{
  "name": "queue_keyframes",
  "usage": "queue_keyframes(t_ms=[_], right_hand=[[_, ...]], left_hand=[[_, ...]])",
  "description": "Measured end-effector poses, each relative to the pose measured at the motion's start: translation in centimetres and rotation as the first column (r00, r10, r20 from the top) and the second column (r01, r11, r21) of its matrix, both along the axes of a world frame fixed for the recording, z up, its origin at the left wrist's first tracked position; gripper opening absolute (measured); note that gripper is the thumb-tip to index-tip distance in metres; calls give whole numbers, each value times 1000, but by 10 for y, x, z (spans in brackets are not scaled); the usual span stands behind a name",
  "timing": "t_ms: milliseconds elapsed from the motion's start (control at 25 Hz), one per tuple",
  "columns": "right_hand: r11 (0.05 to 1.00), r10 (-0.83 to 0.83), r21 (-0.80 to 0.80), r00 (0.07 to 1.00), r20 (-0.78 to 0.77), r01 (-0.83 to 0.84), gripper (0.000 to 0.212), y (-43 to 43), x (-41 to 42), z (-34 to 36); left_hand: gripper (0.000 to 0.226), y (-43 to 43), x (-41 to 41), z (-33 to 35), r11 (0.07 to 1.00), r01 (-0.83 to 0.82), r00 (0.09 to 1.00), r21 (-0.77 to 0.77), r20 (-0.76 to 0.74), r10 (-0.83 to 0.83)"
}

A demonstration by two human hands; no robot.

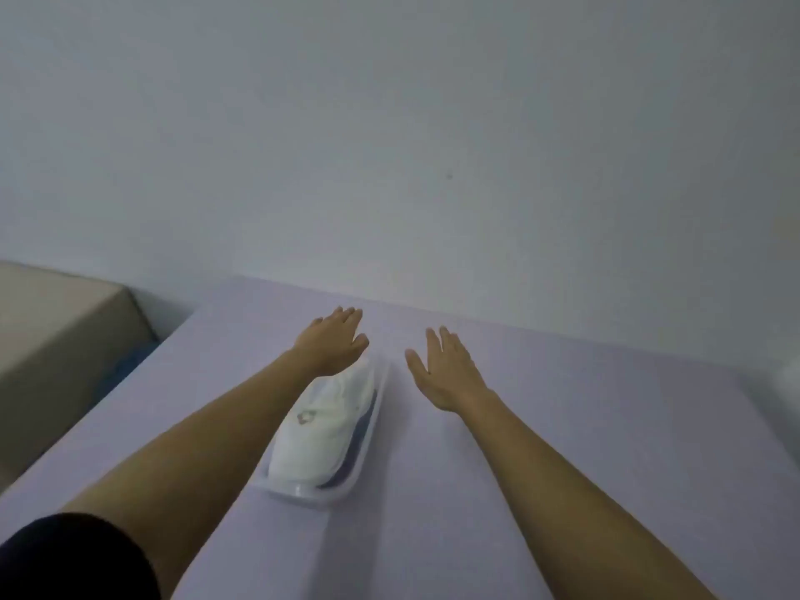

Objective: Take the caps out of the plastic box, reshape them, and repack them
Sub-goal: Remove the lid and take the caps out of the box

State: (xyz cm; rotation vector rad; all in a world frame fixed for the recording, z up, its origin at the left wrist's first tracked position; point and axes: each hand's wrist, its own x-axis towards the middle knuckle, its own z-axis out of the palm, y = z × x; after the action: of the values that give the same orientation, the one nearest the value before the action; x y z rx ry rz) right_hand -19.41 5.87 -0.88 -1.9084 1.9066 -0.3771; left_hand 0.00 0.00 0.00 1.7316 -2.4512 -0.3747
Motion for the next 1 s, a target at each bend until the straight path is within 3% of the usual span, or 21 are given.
queue_keyframes(t_ms=[160,360,520,600,720,1000], right_hand=[[978,4,206,994,113,-27,79,15,46,-69],[944,-222,313,907,357,108,93,37,94,-137],[832,-470,526,730,496,179,95,47,120,-158],[819,-500,541,700,510,191,81,46,122,-161],[836,-496,498,702,511,229,73,45,106,-162],[803,-585,469,637,502,368,72,79,3,-155]], left_hand=[[58,27,75,-67,975,-121,992,188,-1,124],[68,48,135,-129,869,-320,917,378,-109,385],[78,61,147,-152,668,-377,710,641,-264,653],[66,63,143,-154,613,-346,567,710,-362,740],[52,67,126,-155,633,-322,515,704,-431,741],[55,79,23,-152,660,-197,536,725,-484,692]])
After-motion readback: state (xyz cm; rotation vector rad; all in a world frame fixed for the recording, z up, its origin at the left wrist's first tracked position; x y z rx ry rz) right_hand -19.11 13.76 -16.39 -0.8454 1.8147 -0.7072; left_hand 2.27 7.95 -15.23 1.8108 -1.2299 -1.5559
